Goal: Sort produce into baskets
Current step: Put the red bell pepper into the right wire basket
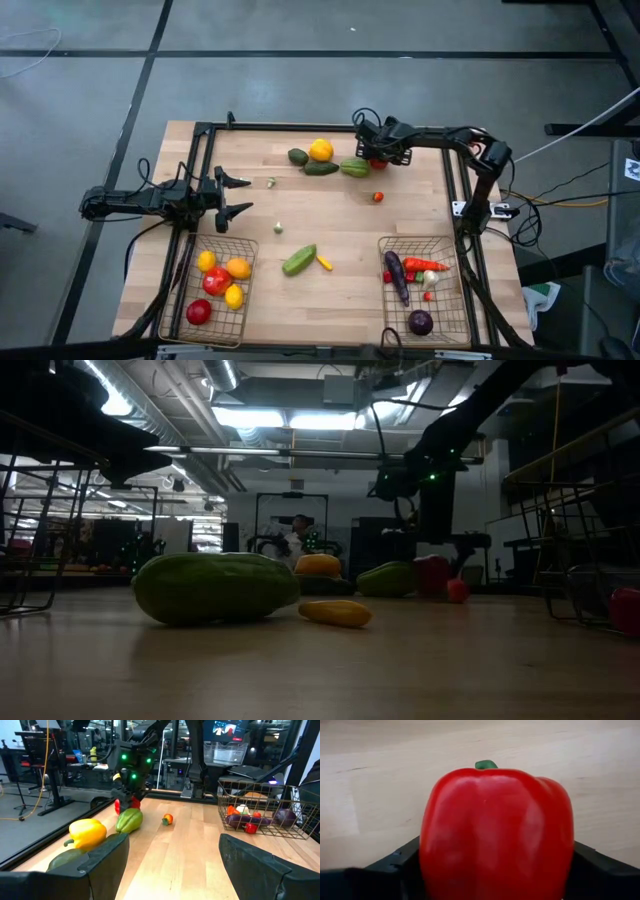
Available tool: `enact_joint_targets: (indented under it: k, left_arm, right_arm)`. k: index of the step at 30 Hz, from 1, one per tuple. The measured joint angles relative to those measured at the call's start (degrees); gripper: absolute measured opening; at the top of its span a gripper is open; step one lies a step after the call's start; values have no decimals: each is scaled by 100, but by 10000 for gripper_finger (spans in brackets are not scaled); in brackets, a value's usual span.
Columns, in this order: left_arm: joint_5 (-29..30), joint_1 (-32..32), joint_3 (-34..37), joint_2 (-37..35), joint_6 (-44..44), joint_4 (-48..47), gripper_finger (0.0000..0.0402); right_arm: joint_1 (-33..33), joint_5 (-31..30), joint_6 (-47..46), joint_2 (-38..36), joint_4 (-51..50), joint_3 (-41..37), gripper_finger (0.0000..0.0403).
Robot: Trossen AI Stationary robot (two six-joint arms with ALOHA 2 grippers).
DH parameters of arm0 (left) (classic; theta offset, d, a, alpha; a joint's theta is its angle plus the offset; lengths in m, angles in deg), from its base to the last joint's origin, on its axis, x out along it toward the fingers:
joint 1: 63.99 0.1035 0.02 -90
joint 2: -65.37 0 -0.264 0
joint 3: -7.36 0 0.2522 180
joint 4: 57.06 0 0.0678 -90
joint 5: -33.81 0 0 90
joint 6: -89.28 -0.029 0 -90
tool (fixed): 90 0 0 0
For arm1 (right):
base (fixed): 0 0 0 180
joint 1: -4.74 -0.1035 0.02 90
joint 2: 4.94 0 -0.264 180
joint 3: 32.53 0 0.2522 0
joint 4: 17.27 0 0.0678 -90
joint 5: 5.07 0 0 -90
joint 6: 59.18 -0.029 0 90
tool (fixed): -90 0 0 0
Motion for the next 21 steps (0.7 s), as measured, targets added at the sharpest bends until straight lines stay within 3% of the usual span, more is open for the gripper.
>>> enact_joint_targets:
  k: [6, 11, 21]
  left_arm:
    - [0, 1, 0, 1, 0, 2, 306]
    - [0, -1, 0, 1, 0, 0, 306]
    - [0, -2, 0, 2, 0, 2, 306]
  right_arm:
    - [-1, -94, 43, -382, -457, -3, 343]
    - [-155, -304, 41, -862, -815, -5, 337]
    - [-1240, -869, -329, -1966, -1558, -3, 333]
